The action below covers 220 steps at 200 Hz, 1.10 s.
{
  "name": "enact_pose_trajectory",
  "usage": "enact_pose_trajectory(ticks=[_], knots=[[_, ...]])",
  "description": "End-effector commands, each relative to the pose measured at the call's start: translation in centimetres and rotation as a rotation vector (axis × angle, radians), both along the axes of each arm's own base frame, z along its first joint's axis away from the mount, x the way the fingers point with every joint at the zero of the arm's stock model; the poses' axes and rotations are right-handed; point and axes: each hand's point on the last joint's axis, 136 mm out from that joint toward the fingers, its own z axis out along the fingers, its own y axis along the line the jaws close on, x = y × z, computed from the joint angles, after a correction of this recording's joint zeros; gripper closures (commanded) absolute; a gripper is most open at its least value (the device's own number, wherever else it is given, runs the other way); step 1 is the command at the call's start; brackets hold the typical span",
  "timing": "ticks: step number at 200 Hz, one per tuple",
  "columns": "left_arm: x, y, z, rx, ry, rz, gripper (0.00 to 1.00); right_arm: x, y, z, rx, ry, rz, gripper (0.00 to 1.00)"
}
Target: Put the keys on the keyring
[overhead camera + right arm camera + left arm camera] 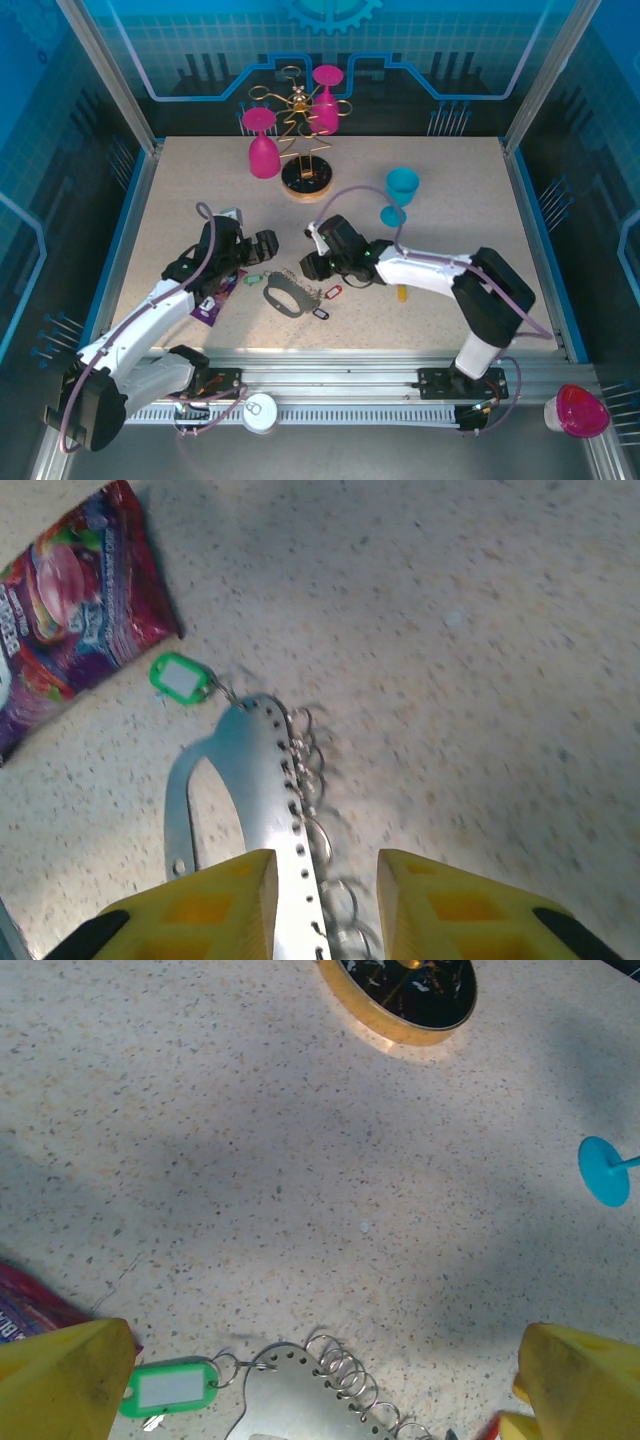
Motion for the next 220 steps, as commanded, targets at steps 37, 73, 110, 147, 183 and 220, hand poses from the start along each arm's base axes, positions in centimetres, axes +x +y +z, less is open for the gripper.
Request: enact_pose_trajectory(ticks=[37,73,110,147,183,220], knots=[[-0.8,0.6,0.3,-0.028,0.010,0.024,0.01,-1.5,1.3,-5.4,-0.132,0.161,0.348,0.70],[-1.2,0.8,0.2,-0.025,0.005,0.027,0.01,-1.8,1.7,-6.7,-0.155,0.211,0.419,0.69],[-1.4,1.0,0.1,-0.028,0.000,0.033,0.01,-2.3,2.3,-7.7,-0.147,0.252,0.437,0.69],[-1.5,1.1,0.2,-0.025,-0.003,0.034,0.01,-2.8,2.6,-7.8,-0.132,0.275,0.457,0.75],[-1.5,1.1,0.3,-0.023,-0.005,0.034,0.01,-3.3,2.7,-7.7,-0.124,0.290,0.475,0.83],[-1.6,1.3,0.4,-0.016,-0.009,0.035,0.01,-3.4,2.5,-7.2,-0.131,0.277,0.482,0.95]])
